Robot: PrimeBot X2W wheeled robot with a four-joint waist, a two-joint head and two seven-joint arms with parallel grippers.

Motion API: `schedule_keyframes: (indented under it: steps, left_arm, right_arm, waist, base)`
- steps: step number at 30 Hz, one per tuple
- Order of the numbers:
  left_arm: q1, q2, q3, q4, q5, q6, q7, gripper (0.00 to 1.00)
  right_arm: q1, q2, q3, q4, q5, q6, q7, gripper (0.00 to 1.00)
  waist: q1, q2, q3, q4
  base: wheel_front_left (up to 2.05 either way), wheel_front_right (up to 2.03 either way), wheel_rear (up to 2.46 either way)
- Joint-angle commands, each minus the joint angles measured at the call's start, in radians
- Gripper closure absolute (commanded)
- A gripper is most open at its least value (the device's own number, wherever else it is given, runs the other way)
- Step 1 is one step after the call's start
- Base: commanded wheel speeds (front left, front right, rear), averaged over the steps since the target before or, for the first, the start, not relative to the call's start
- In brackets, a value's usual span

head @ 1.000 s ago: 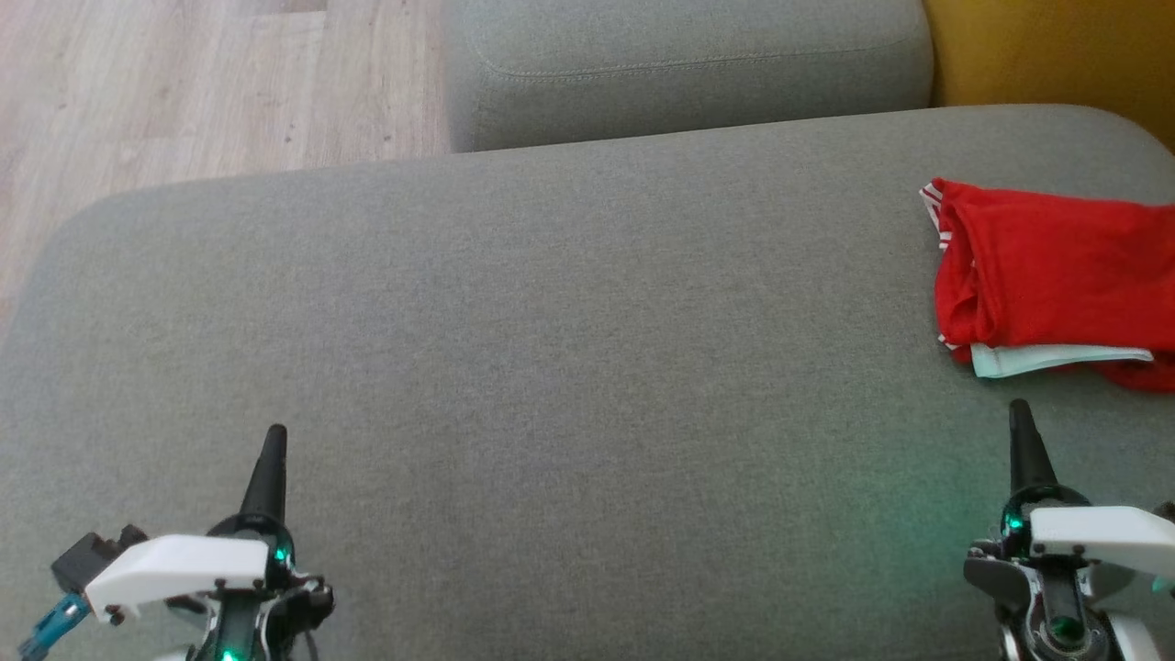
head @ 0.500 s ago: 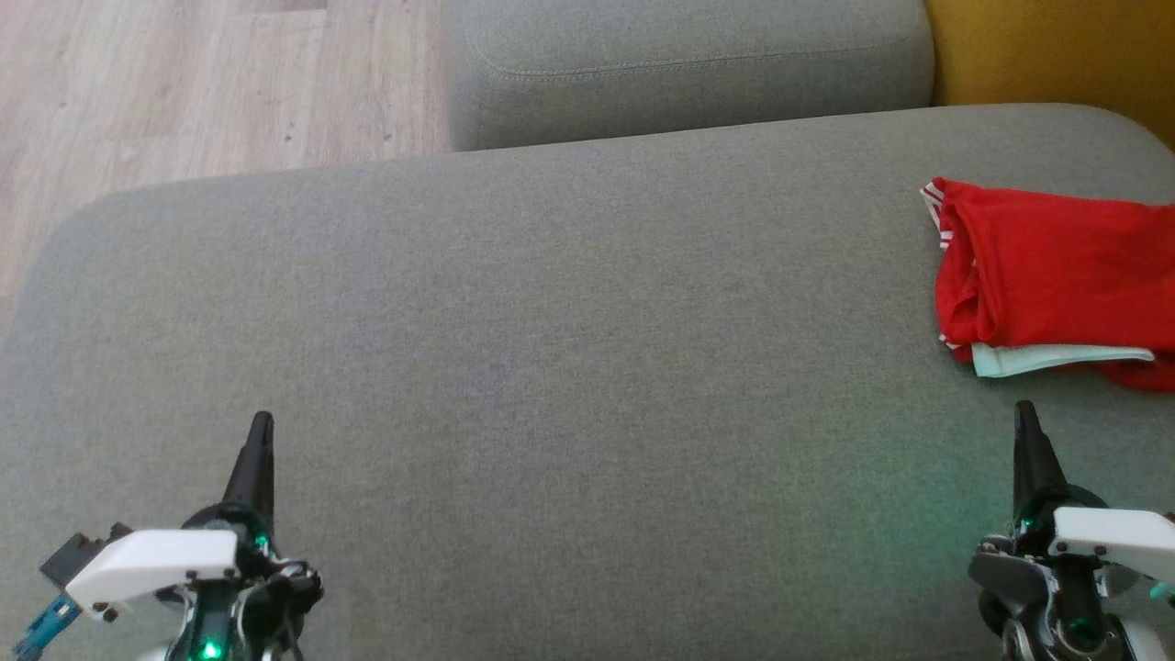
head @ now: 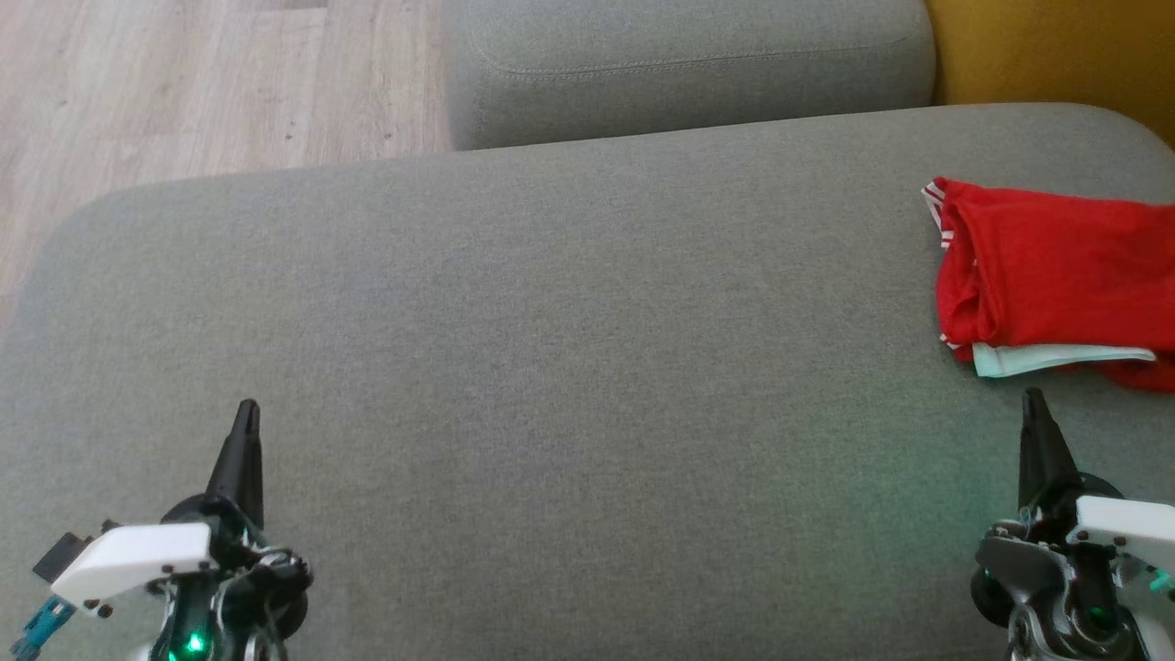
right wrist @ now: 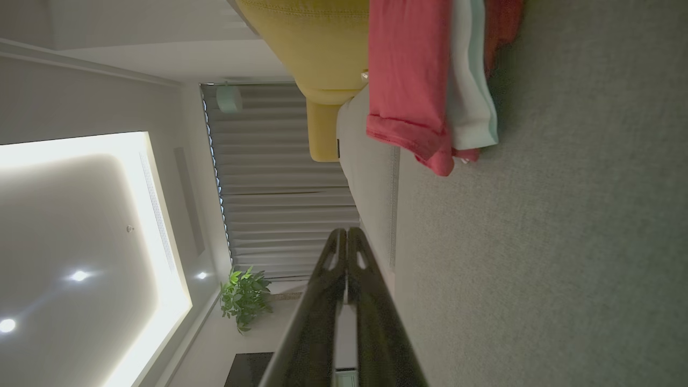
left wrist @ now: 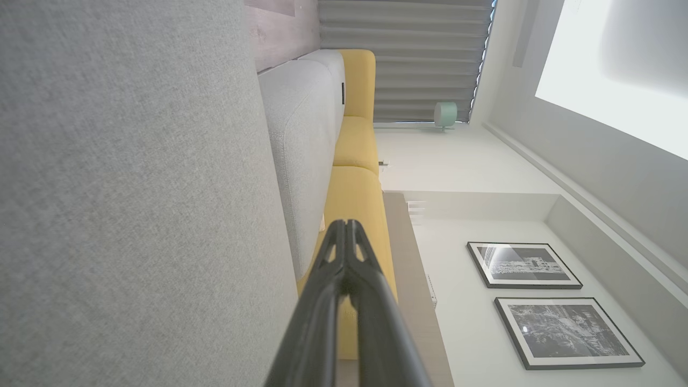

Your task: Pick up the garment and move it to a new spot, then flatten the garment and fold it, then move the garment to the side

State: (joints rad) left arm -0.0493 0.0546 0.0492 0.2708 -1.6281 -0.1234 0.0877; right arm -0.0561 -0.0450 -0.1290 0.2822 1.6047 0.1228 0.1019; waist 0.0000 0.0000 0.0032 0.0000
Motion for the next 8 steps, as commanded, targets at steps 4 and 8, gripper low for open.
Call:
schedule_keyframes:
  steps: [4,8]
  left_arm:
    - [-0.057,0.013,0.041,-0.027,0.000,-0.007,0.007,1.00]
    - [-0.057,0.012,0.042,-0.026,0.001,-0.007,0.008,1.00]
  right_arm:
    - [-0.051,-0.010,0.020,-0.038,0.008,0.008,0.007,1.00]
    - [-0.051,-0.009,0.020,-0.038,0.008,0.008,0.007,1.00]
  waist:
    - [0.0000,0.0000,0.000,0.000]
    - [0.0000,0.0000,0.000,0.000]
  base:
    - [0.00,0.00,0.00]
    - [0.00,0.00,0.00]
